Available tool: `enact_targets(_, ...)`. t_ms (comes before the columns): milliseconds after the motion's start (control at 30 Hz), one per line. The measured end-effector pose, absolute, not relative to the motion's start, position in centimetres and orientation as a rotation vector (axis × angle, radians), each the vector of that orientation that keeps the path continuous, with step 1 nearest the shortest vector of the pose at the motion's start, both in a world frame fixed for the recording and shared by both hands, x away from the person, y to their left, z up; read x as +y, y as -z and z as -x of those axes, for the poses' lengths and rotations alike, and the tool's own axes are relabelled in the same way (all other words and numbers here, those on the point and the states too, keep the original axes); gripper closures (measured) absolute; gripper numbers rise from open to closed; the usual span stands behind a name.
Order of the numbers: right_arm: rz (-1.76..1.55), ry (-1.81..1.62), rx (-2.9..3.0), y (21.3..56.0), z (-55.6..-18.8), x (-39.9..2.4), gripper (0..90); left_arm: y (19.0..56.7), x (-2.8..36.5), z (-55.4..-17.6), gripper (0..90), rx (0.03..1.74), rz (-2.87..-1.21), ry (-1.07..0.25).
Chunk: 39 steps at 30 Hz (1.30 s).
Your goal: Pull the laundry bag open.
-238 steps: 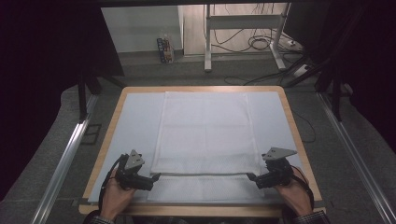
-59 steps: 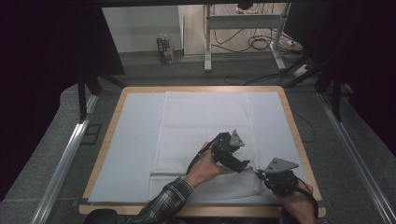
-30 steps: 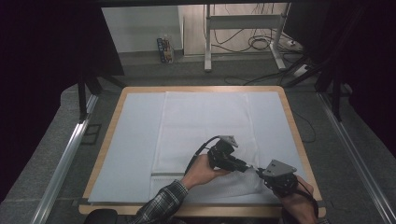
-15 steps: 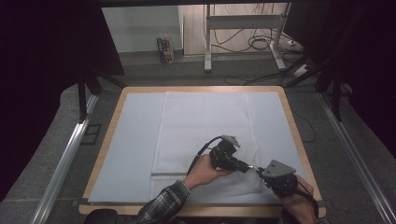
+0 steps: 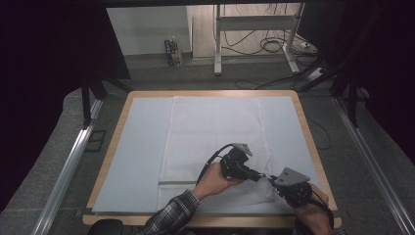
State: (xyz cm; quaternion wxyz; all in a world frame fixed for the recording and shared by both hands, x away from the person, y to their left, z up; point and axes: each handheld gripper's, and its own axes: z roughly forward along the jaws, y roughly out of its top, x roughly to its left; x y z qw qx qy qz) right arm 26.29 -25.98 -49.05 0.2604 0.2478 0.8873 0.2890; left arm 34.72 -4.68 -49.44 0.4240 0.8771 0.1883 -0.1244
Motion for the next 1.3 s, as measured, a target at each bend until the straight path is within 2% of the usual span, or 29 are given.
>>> enact_targets(100,-0.711,-0.822,2.411,49.0,-26.5,-26.2,78.1,49.4,-4.5,-34.6,87.1,0.460,-2.194,0.288)
enact_targets(300,-0.847,-0.960,2.387,48.6,-27.2,-27.3,55.9,49.4,-4.0,-34.7,87.2,0.451,-2.191,0.283)
enact_targets(567,-0.988,-1.103,2.463,48.9,-28.8,-27.8,33.7,49.7,-3.1,-34.3,87.2,0.408,-2.169,0.287)
enact_targets(667,-1.046,-1.166,2.522,49.4,-29.8,-27.8,30.4,49.9,-2.8,-34.3,87.1,0.397,-2.162,0.298)
enact_targets(767,-1.059,-1.240,2.581,49.5,-30.5,-27.8,36.2,50.1,-2.6,-34.3,87.1,0.384,-2.158,0.302)
enact_targets(1067,-1.013,-1.342,2.614,49.2,-30.8,-27.9,72.7,50.5,-3.0,-34.1,86.9,0.374,-2.209,0.232)
enact_targets(1200,-0.982,-1.332,2.597,49.0,-30.6,-27.8,80.7,50.8,-3.4,-34.1,86.3,0.405,-2.228,0.228)
enact_targets(1300,-0.975,-1.316,2.595,49.0,-30.6,-27.6,82.2,50.9,-3.6,-34.0,86.5,0.427,-2.228,0.220)
